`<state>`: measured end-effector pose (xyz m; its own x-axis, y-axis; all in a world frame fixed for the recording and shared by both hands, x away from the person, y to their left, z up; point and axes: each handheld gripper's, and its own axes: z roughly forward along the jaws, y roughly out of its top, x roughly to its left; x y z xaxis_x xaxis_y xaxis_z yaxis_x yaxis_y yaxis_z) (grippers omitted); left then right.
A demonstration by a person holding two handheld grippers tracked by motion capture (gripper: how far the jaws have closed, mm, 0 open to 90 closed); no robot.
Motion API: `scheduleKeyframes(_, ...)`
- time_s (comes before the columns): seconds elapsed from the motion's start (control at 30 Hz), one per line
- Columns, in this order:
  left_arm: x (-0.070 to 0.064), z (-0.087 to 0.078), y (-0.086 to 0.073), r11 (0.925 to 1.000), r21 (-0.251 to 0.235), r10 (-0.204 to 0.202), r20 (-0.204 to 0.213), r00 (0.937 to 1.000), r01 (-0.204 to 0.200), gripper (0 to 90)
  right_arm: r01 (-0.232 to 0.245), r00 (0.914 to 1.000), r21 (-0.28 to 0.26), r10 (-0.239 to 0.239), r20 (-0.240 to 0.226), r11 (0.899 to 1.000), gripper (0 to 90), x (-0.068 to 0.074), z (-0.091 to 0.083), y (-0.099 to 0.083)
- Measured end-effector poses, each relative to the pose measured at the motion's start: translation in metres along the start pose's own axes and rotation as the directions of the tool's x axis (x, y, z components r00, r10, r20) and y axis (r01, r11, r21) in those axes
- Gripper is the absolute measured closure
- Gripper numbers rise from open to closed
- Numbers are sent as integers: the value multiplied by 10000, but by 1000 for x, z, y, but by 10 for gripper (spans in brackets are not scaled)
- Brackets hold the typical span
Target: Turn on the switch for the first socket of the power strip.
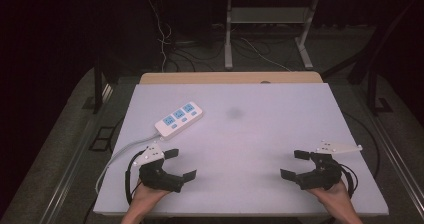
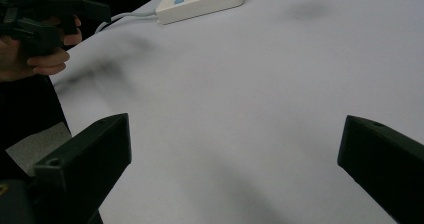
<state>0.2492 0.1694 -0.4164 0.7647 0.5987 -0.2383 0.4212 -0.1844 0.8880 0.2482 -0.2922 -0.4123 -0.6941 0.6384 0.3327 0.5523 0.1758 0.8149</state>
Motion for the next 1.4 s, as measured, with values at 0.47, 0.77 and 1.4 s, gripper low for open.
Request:
scheduleKeyframes(0.47, -1, 0, 1, 9999, 87, -83, 37, 10000, 83, 0, -121, 9999, 73, 121, 22, 9999, 4, -4, -1, -2)
scheduleKeyframes(0.77, -5, 0, 7, 9994, 330, 95, -13, 10000, -94, 0, -81, 10000, 183, 81, 26, 9998, 4, -3, -2, -3)
scheduleKeyframes(1.4, 8, -5, 36, 9948, 1016, 150, -282, 9995, -121, 0, -182, 9998, 301, 179, 116, 9994, 4, -7, -5, -6)
